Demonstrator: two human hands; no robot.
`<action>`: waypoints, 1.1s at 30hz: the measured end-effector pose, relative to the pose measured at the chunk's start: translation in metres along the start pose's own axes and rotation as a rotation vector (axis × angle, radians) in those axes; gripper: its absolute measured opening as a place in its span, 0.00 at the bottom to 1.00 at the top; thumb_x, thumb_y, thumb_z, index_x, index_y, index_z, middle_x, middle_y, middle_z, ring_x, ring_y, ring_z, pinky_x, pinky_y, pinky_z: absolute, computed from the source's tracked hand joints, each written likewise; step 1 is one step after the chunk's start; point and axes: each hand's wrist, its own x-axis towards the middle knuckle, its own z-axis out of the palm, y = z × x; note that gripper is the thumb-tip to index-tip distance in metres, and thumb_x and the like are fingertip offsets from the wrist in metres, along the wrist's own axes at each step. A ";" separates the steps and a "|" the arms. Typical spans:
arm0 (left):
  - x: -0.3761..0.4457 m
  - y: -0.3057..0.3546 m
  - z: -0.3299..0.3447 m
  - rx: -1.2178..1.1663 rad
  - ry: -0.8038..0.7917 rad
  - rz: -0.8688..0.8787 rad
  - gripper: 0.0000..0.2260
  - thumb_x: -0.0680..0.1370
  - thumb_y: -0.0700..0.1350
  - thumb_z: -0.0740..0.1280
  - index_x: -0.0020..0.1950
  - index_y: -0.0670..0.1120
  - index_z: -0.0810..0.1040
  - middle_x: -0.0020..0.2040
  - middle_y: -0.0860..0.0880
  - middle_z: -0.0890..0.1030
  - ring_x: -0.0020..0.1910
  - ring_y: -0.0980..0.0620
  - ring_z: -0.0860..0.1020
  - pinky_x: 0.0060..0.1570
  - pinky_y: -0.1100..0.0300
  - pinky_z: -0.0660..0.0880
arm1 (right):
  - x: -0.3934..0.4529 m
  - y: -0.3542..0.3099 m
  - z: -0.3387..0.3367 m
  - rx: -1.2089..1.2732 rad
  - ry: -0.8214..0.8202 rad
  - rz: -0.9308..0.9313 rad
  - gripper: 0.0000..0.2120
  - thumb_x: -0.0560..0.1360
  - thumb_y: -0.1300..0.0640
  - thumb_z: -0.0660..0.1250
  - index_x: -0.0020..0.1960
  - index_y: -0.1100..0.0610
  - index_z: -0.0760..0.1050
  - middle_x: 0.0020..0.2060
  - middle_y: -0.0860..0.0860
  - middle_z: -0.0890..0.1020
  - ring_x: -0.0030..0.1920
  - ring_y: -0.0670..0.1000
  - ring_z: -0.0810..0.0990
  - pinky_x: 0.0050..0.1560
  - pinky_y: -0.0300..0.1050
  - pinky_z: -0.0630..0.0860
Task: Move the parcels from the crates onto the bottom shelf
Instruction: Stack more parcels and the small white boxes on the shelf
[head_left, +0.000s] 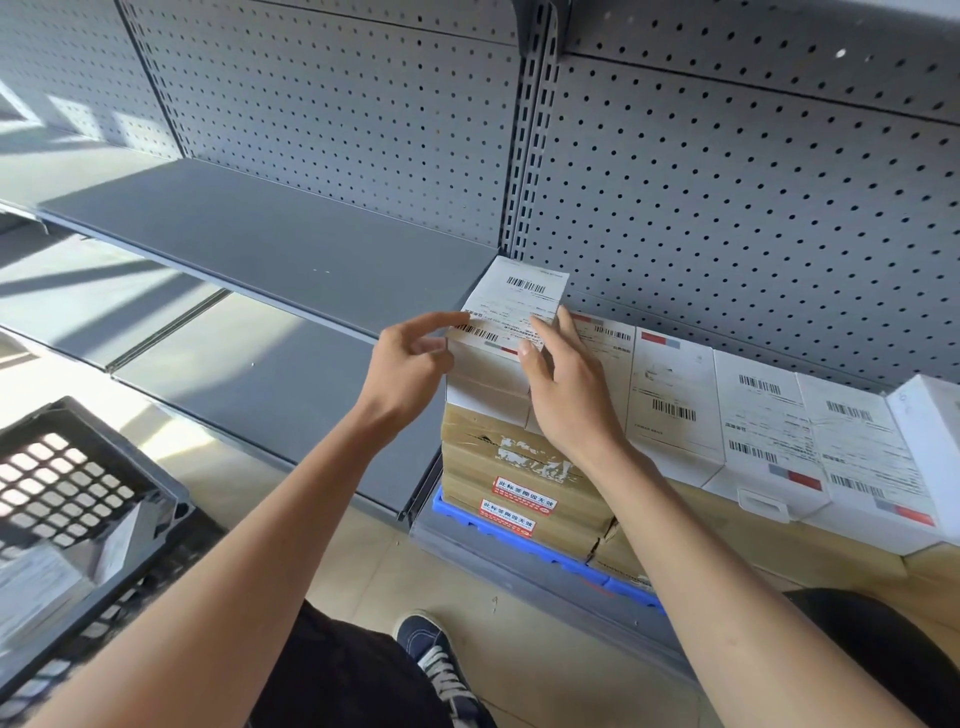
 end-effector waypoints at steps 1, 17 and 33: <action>0.000 0.000 0.000 0.013 0.006 0.005 0.25 0.71 0.35 0.62 0.58 0.59 0.84 0.51 0.46 0.86 0.53 0.43 0.84 0.57 0.43 0.80 | -0.001 0.000 0.000 -0.004 0.008 -0.017 0.21 0.85 0.49 0.56 0.76 0.54 0.68 0.81 0.50 0.54 0.79 0.47 0.56 0.76 0.44 0.57; -0.008 0.004 0.011 0.385 0.076 0.199 0.21 0.77 0.34 0.64 0.64 0.53 0.81 0.51 0.54 0.79 0.43 0.68 0.76 0.43 0.78 0.67 | -0.007 0.003 0.001 -0.177 0.035 -0.131 0.20 0.83 0.51 0.60 0.73 0.57 0.71 0.76 0.53 0.67 0.74 0.55 0.63 0.74 0.53 0.62; -0.058 0.026 -0.037 0.959 -0.015 0.193 0.20 0.83 0.50 0.61 0.76 0.56 0.70 0.73 0.53 0.73 0.70 0.47 0.70 0.62 0.44 0.74 | -0.032 -0.051 -0.022 -0.406 0.024 -0.224 0.17 0.80 0.56 0.64 0.67 0.56 0.77 0.66 0.54 0.79 0.68 0.57 0.72 0.70 0.55 0.68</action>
